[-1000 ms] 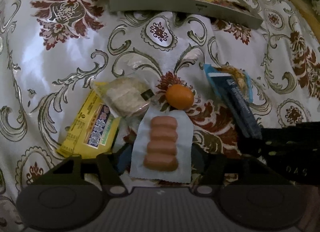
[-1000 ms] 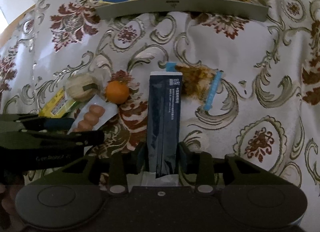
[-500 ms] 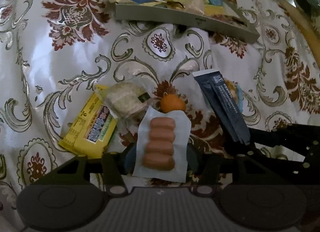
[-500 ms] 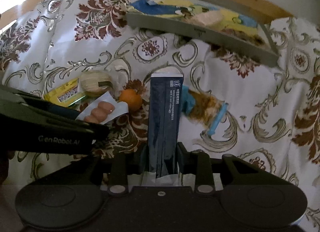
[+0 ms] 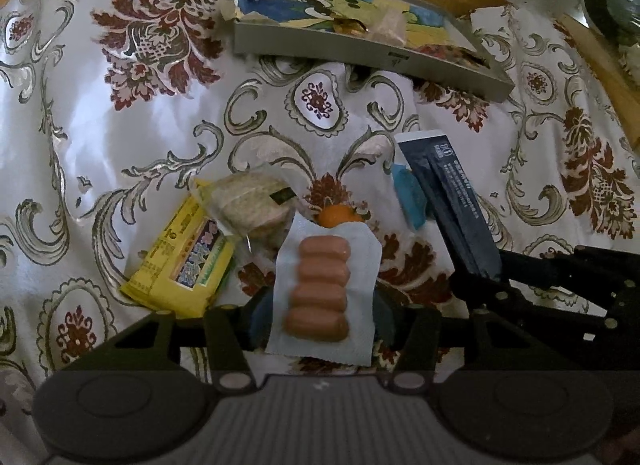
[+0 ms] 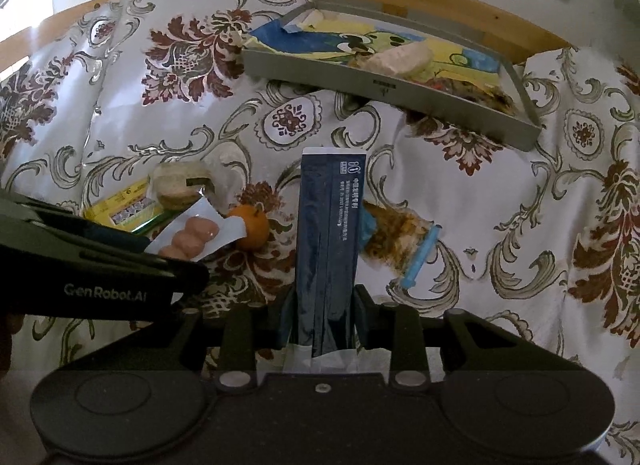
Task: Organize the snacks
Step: 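Lift the blue stick pack with the right tool while the left tool grasps the sausage pack, then carry the blue stick pack with the right tool while the left tool carries the sausage pack to the tray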
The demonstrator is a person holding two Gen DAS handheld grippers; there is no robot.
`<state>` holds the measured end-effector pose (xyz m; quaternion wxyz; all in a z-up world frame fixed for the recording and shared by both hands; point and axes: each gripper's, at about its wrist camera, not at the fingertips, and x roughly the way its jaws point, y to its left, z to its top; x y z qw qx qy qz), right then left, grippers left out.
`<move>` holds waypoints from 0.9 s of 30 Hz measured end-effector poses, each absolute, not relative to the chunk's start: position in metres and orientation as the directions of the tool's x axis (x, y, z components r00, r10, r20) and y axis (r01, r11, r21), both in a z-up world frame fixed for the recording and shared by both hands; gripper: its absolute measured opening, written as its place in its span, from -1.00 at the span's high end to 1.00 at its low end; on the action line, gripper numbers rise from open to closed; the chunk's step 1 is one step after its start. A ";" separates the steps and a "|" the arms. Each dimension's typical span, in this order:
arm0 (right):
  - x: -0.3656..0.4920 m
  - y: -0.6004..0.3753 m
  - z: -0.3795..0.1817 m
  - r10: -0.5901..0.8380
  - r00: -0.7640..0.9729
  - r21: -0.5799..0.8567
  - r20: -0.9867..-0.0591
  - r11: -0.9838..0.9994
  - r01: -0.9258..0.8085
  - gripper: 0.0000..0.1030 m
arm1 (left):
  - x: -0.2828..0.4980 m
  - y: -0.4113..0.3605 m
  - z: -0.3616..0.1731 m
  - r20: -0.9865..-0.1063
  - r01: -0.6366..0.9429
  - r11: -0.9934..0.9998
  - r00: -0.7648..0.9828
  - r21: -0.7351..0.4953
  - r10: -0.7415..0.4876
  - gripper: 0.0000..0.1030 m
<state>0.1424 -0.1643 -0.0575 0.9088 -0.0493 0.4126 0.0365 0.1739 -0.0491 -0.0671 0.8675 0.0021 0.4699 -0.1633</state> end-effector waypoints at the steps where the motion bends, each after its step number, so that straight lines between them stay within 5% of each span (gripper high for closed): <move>1: 0.142 -0.164 -0.057 0.024 0.659 -0.060 -0.751 0.993 -0.105 0.37 | 0.173 -0.050 -0.066 -0.815 0.288 0.946 0.507 -0.146 -0.280 -0.11; 27: 0.133 -0.178 -0.038 -0.008 0.748 -0.031 -0.663 0.999 -0.017 0.37 | 0.163 -0.045 -0.047 -0.712 0.264 0.949 0.633 -0.171 -0.305 -0.11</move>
